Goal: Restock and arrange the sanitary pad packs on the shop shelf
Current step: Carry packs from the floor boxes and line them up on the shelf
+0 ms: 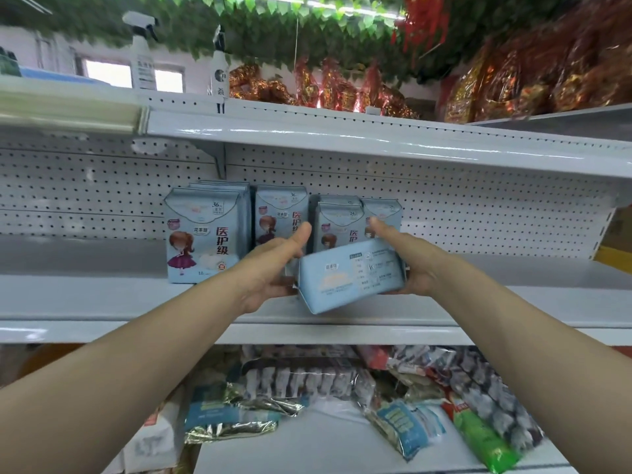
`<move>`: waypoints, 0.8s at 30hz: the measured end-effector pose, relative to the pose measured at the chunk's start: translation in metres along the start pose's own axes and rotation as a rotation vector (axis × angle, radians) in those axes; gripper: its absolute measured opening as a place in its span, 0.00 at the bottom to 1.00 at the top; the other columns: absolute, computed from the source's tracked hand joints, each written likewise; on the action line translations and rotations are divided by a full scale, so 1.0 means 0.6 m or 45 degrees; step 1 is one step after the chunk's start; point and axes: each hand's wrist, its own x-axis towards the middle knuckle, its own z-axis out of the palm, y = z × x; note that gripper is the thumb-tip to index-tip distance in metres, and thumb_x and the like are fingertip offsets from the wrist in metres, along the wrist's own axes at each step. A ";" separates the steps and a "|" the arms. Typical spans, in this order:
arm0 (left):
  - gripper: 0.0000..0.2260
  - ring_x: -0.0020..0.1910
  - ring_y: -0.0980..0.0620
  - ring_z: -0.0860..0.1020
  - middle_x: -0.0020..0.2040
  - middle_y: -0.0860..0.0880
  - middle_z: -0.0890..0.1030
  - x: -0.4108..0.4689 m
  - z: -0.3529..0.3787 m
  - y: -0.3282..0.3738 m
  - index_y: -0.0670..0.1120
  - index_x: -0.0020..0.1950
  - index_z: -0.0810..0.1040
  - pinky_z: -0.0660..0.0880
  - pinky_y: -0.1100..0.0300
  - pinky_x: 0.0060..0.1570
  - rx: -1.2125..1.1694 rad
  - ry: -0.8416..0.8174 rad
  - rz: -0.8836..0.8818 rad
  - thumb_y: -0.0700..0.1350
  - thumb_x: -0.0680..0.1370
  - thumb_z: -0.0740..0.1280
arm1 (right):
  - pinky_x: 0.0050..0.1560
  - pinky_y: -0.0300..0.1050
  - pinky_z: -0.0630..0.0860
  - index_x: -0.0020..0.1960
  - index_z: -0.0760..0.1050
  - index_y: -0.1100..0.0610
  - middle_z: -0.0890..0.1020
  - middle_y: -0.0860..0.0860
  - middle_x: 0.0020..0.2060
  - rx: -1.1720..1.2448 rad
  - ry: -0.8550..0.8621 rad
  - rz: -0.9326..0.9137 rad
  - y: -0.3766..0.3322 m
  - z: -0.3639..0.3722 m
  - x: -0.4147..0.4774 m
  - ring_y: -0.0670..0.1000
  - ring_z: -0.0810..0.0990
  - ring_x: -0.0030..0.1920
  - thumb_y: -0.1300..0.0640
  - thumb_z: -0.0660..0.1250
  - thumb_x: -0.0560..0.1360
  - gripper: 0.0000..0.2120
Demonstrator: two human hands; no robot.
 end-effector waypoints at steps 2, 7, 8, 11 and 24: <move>0.32 0.59 0.45 0.79 0.62 0.49 0.77 -0.005 0.000 -0.006 0.46 0.48 0.78 0.77 0.44 0.62 0.004 0.033 0.022 0.72 0.60 0.70 | 0.42 0.57 0.84 0.55 0.77 0.55 0.87 0.53 0.38 -0.017 -0.011 -0.026 0.003 0.011 0.000 0.53 0.87 0.38 0.39 0.72 0.74 0.21; 0.30 0.58 0.45 0.80 0.56 0.45 0.83 -0.015 -0.004 -0.014 0.43 0.50 0.77 0.76 0.44 0.63 -0.098 0.097 0.047 0.67 0.62 0.71 | 0.42 0.54 0.84 0.52 0.71 0.54 0.87 0.55 0.47 0.042 0.083 -0.174 0.026 0.033 0.009 0.56 0.87 0.44 0.46 0.83 0.65 0.26; 0.29 0.58 0.46 0.80 0.56 0.45 0.84 -0.015 -0.004 -0.017 0.44 0.49 0.76 0.75 0.44 0.63 -0.107 0.101 0.055 0.67 0.63 0.72 | 0.44 0.53 0.84 0.56 0.72 0.55 0.86 0.56 0.50 0.040 0.099 -0.207 0.031 0.037 0.009 0.56 0.87 0.47 0.45 0.85 0.60 0.33; 0.31 0.56 0.47 0.81 0.56 0.45 0.84 -0.015 -0.007 -0.020 0.45 0.52 0.75 0.75 0.45 0.63 -0.120 0.133 0.115 0.66 0.61 0.74 | 0.59 0.54 0.81 0.69 0.68 0.55 0.84 0.52 0.56 0.096 0.018 -0.274 0.046 0.047 0.008 0.54 0.85 0.54 0.45 0.87 0.54 0.50; 0.27 0.58 0.40 0.79 0.59 0.43 0.81 -0.026 -0.042 -0.012 0.49 0.60 0.79 0.79 0.39 0.57 -0.292 0.082 -0.147 0.56 0.64 0.77 | 0.67 0.56 0.76 0.81 0.51 0.43 0.81 0.47 0.64 0.425 -0.206 -0.496 0.087 0.094 0.001 0.52 0.83 0.61 0.56 0.81 0.61 0.57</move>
